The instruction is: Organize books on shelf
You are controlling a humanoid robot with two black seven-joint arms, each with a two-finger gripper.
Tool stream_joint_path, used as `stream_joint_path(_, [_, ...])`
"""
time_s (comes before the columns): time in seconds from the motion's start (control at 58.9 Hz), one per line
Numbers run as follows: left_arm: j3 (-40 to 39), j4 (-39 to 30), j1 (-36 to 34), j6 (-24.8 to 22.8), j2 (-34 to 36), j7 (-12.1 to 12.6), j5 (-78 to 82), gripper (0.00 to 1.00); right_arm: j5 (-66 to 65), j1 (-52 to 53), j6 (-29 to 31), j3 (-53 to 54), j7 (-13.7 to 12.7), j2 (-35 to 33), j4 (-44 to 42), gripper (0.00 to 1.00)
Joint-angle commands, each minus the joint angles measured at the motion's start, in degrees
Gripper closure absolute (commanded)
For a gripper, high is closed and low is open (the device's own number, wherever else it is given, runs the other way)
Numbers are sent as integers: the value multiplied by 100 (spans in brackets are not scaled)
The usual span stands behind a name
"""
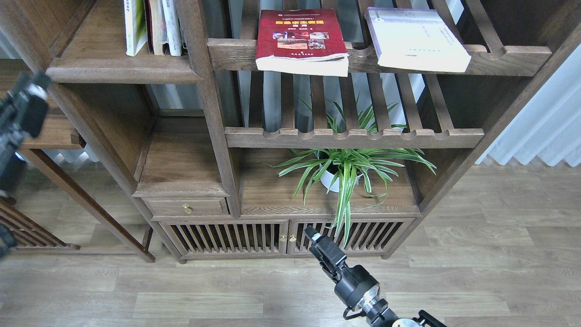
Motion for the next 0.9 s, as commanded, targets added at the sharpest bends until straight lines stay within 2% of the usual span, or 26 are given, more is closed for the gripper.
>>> stream_joint_path(0.0, [-21, 362, 46, -1, -170, 256, 0, 43, 0, -2, 0, 35, -8, -1, 29, 1])
stream_joint_path(0.051, [-57, 502, 63, -1, -214, 326, -9, 34, 0, -2, 0, 106, -8, -1, 72, 1])
stream_joint_path(0.153, [-48, 757, 72, -1, -320, 317, -35, 25, 0, -2, 0, 123, -8, -1, 73, 1])
stream_joint_path(0.323, [49, 968, 55, -1, -1119, 335, -728, 0, 9, 7, 0, 132, 1, -1, 99, 1])
stream_joint_path(0.492, [198, 1215, 55, -1, -1366, 361, -1511, 1, 9, -2, 0, 282, 1, -1, 152, 1])
stream_joint_path(0.543, [453, 1197, 46, -1, -1366, 282, -1792, 10, 0, 7, 0, 290, 1, -1, 143, 1])
stream_joint_path(0.611, [532, 1206, 2, -1, -1366, 282, -1854, 17, 9, 7, 0, 290, 1, -1, 152, 1])
stream_joint_path(0.645, [567, 1214, 20, -1, -1366, 308, -1846, 17, 9, 7, 0, 290, 1, -1, 152, 1])
stream_joint_path(0.713, [646, 1215, 20, -1, -1366, 317, -1819, 15, 9, -2, 0, 290, 1, -1, 152, 1])
stream_joint_path(0.815, [796, 1215, 28, -1, -1366, 344, -1837, 0, 9, -2, 0, 290, 1, -1, 152, 1])
stream_joint_path(0.883, [840, 1215, 2, -1, -1366, 344, -1872, 0, 9, -2, 0, 290, 1, -1, 152, 1])
